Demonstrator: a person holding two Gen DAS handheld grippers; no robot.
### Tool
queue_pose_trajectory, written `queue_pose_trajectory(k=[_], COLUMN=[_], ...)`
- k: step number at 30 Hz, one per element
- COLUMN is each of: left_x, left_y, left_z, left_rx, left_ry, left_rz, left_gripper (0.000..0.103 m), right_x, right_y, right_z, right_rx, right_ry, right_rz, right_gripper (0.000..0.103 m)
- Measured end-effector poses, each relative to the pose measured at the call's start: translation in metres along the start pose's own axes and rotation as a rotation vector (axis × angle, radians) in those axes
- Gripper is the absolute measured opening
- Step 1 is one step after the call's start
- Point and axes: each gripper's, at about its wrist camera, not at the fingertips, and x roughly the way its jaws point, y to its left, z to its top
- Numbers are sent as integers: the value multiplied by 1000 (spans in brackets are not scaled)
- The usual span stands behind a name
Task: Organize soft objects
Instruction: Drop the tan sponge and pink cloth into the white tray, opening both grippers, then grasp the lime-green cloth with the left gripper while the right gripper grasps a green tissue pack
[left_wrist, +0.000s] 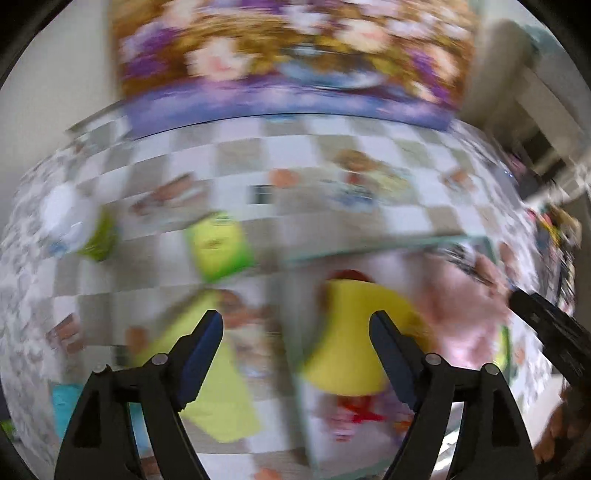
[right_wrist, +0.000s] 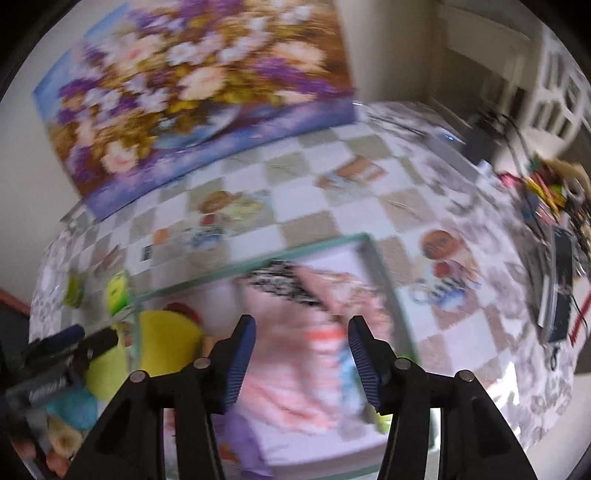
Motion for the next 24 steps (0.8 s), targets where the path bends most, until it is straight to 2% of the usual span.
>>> queue_pose_trajectory(k=[4, 8, 14, 20, 24], left_x=[7, 17, 39, 66, 78], left_y=[52, 79, 81, 70, 69], left_z=[0, -9, -15, -17, -17], left_rx=[-106, -136, -99, -35, -35], left_ry=[29, 75, 132, 172, 186], left_rz=[71, 117, 177, 211, 217], left_gripper=[82, 82, 82, 82, 82], right_x=[8, 18, 39, 57, 64], right_y=[42, 79, 115, 128, 135], right_z=[0, -1, -4, -2, 3], right_rx=[-67, -117, -139, -151, -161], right_ry=[13, 28, 63, 90, 94], right_rz=[62, 111, 154, 146, 167], right_gripper=[58, 58, 58, 58, 58])
